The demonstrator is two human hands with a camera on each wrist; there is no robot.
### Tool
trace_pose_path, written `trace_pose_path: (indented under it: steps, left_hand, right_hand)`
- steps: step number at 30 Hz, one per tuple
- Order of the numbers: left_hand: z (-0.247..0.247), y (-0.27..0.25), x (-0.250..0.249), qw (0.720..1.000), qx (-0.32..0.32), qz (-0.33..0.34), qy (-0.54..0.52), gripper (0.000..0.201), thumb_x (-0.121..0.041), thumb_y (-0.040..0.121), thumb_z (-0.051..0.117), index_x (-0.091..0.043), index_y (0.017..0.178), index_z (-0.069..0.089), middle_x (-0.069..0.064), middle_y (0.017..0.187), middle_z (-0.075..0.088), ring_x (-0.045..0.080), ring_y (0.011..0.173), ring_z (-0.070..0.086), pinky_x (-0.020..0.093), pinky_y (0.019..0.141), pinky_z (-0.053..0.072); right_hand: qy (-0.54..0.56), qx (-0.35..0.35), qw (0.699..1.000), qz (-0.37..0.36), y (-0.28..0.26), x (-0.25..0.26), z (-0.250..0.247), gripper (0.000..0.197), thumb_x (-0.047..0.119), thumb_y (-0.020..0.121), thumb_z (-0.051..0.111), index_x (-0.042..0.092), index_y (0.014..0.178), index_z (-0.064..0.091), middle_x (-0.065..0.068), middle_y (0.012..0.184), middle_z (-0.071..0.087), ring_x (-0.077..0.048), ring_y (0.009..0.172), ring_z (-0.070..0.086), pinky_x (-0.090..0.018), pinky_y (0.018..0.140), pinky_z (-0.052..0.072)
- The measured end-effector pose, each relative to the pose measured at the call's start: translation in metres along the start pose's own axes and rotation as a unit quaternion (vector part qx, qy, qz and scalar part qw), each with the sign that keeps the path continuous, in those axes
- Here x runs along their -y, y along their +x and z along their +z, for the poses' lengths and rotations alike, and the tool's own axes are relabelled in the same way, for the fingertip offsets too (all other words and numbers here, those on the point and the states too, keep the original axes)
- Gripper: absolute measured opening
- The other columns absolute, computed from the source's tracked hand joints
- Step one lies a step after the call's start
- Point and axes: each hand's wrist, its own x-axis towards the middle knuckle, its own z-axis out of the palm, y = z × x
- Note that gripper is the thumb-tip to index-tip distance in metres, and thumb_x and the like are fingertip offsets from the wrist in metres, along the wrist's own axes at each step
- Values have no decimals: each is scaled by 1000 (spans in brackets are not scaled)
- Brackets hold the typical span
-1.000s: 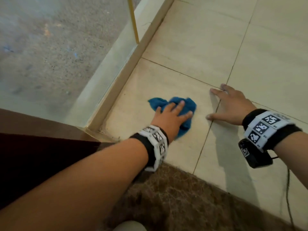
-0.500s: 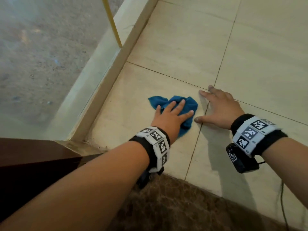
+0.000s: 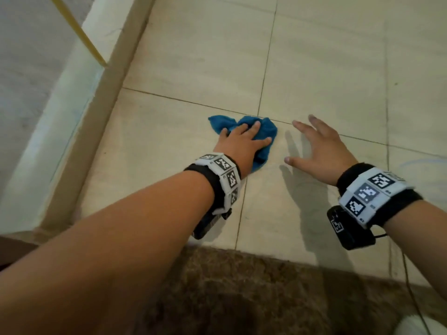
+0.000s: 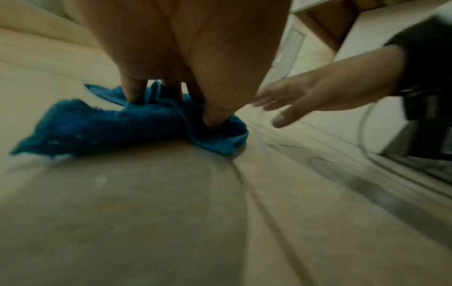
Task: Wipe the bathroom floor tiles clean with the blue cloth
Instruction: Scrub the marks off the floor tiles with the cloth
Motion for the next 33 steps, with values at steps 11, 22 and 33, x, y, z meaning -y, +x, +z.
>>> trace_pose_path:
  steps: [11,22,33]
  left_hand:
    - [1,-2,24,997,-43,-52,-24,72,-16,96,53,-34,153,14,5,162,-1,30,144,16,44,117,21]
    - [0,-53,34,982,-142,-25,-118,59,-29,93,55,-25,147,34,1,157,25,22,140,29,36,113,27]
    - [8,-69,39,994,38,-95,-40,113,-68,77,61,-21,154,-7,3,161,-13,24,149,-5,51,119,7]
  right_hand:
    - [45,-9,999,28,-33,-19,3,66,33,89,59,31,146,25,3,157,11,-20,143,10,-38,115,17]
    - [41,-102,978,-177,-18,51,26,49,27,88,59,22,135,48,-2,131,47,-22,118,42,-29,101,33]
    - [-64,-33,990,-124,11,37,25,43,15,92,49,29,132,51,-5,109,46,-26,105,43,-30,81,33]
